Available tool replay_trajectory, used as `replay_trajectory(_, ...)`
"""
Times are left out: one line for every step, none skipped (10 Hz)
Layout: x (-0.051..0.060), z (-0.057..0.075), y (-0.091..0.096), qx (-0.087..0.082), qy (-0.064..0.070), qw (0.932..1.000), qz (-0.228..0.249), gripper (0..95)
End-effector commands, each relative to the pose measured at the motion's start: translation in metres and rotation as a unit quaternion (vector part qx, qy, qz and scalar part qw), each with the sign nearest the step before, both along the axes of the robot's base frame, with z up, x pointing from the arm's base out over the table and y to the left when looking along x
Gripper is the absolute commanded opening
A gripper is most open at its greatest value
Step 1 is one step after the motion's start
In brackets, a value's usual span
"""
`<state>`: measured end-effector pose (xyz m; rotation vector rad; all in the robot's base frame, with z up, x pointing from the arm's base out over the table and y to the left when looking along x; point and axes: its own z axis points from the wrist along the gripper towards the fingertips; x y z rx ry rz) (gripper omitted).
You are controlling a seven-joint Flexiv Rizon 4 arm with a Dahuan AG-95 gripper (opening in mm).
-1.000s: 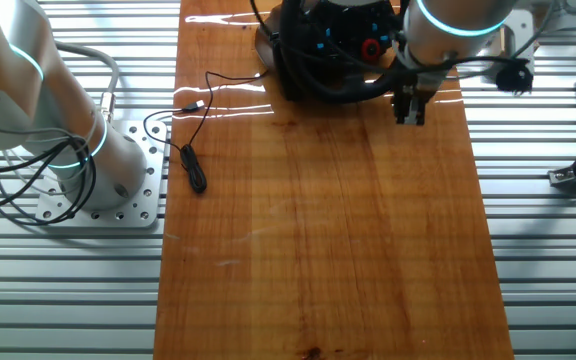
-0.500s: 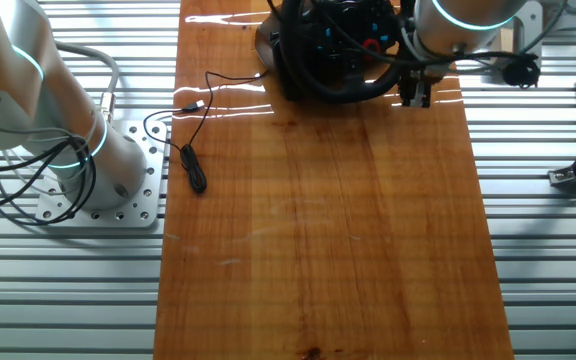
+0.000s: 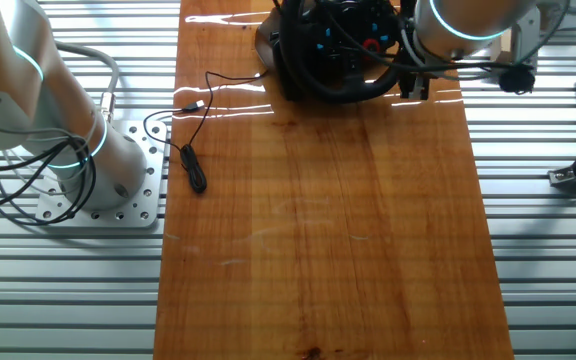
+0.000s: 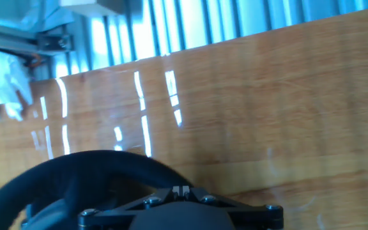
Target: Rotate the steering wheel 90 degrees counterclockwise
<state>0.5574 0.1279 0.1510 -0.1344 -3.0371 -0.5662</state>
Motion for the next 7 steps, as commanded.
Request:
replay_trajectory(0.001, -0.002, 0.002, 0.002, 0.012, 0.9999, 0.001, 0.0)
replay_trajectory(0.002, -0.005, 0.002, 0.009, 0.014, 0.9999, 0.002, 0.0)
replay_trajectory(0.002, -0.006, 0.003, 0.013, 0.014, 0.9998, 0.002, 0.0)
replay_trajectory(0.003, -0.008, 0.003, 0.016, 0.013, 0.9998, 0.002, 0.0)
replay_trajectory(0.002, -0.011, 0.005, 0.018, 0.011, 0.9998, 0.001, 0.0)
replay_trajectory(0.001, -0.013, 0.010, 0.018, 0.010, 0.9998, -0.001, 0.0)
replay_trajectory(0.000, -0.014, 0.013, 0.018, 0.009, 0.9998, -0.001, 0.0)
